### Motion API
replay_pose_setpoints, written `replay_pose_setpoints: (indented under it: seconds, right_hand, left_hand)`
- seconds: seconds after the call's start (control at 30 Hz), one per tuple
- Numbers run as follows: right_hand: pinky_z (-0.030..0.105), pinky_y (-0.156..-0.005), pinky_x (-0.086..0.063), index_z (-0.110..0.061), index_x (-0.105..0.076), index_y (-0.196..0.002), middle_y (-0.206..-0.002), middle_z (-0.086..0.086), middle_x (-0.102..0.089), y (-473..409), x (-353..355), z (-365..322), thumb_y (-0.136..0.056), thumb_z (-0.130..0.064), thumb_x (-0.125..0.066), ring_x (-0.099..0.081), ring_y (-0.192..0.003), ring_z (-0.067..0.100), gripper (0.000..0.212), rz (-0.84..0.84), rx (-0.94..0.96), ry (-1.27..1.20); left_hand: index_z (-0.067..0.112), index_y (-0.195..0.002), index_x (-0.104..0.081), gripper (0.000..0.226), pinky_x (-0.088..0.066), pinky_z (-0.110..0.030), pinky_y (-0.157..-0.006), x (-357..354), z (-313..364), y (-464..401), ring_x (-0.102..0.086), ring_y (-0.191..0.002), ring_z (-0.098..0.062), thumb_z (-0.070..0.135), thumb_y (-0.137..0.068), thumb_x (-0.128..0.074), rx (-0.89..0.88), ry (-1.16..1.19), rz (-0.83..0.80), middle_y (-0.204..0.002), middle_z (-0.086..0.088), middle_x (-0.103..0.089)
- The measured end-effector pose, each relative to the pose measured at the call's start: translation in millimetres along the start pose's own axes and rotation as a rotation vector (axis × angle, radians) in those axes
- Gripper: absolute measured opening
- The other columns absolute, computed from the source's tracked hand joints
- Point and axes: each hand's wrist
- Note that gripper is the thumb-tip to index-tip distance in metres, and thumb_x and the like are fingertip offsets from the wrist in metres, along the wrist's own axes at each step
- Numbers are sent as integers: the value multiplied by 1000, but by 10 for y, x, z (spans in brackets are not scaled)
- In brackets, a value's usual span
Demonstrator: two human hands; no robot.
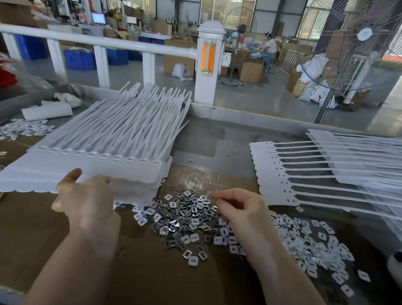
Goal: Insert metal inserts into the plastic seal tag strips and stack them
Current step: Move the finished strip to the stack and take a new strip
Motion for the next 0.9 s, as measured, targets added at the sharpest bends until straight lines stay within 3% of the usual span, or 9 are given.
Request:
replay_pose_setpoints:
  seconds: [0.17,0.3,0.37,0.5,0.6,0.67,0.8,0.9]
  right_hand:
    - [17,-76,-52,-24,-73,-88,-82,-11,-70,2,5,2,-87,-15,-63,-62,-78,-4,13,6,-4,-11]
    - [17,-77,-52,-24,-73,-88,-83,-11,-70,0,4,1,-86,-15,-64,-62,-78,-3,13,3,-10,-10]
    - [17,-77,-52,-24,-73,-88,-84,-11,-70,2,4,-1,-87,-15,-63,-62,-78,-3,13,2,-11,-11]
    - [16,-76,-51,-24,-72,-89,-84,-11,-69,2,1,-6,-87,-14,-63,-62,-77,-2,14,0,-11,-1]
    - [13,-72,-50,-23,-72,-91,-84,-10,-69,9,2,-4,-88,-14,-62,-61,-76,-3,13,-7,-13,-3]
    - [12,-71,-49,-23,-72,-90,-84,-10,-69,10,4,-4,-88,-14,-62,-61,-75,-5,14,-10,-14,-11]
    - [10,-69,-48,-24,-72,-90,-83,-11,-69,4,-2,-3,-88,-13,-62,-60,-76,-6,15,-12,-18,-18]
    - [8,-68,-47,-24,-72,-90,-83,-12,-69,3,-12,2,-87,-13,-62,-60,-76,-7,15,-10,-20,-16]
  left_hand:
    - [20,-134,-44,49,-40,-31,-83,-4,-42,-80,-50,-103,-25,-1,-90,-44,7,46,-54,-139,-9,-41]
    - [3,-131,-47,44,-41,-43,-101,-11,-13,-76,-50,-119,-34,2,-86,-48,-41,76,-100,-132,-17,-50]
    - [5,-132,-46,45,-40,-37,-101,-4,9,-69,-49,-118,-29,0,-88,-45,-22,75,-103,-130,-15,-51]
    - [6,-135,-45,46,-38,-26,-85,2,26,-29,-47,-116,-22,-5,-90,-39,-47,78,-113,-131,-13,-51]
    - [7,-136,-44,46,-38,-36,-100,-1,53,-3,-45,-123,-28,-2,-91,-41,-57,65,-142,-138,-13,-46]
    - [3,-132,-47,42,-38,-46,-101,-1,82,29,-45,-123,-36,-1,-91,-43,-75,35,-170,-137,-19,-45]
    - [13,-129,-54,55,-36,-44,-101,8,107,89,-37,-131,-32,-13,-87,-30,-96,-36,-193,-146,-14,-35]
    - [15,-129,-54,52,-35,-45,-100,0,122,96,-35,-132,-30,-8,-88,-32,-84,-1,-198,-146,-12,-36]
Point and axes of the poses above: each hand's wrist, its own y-axis away from the middle knuckle, its own x-axis out of the back of the hand, z = x × y
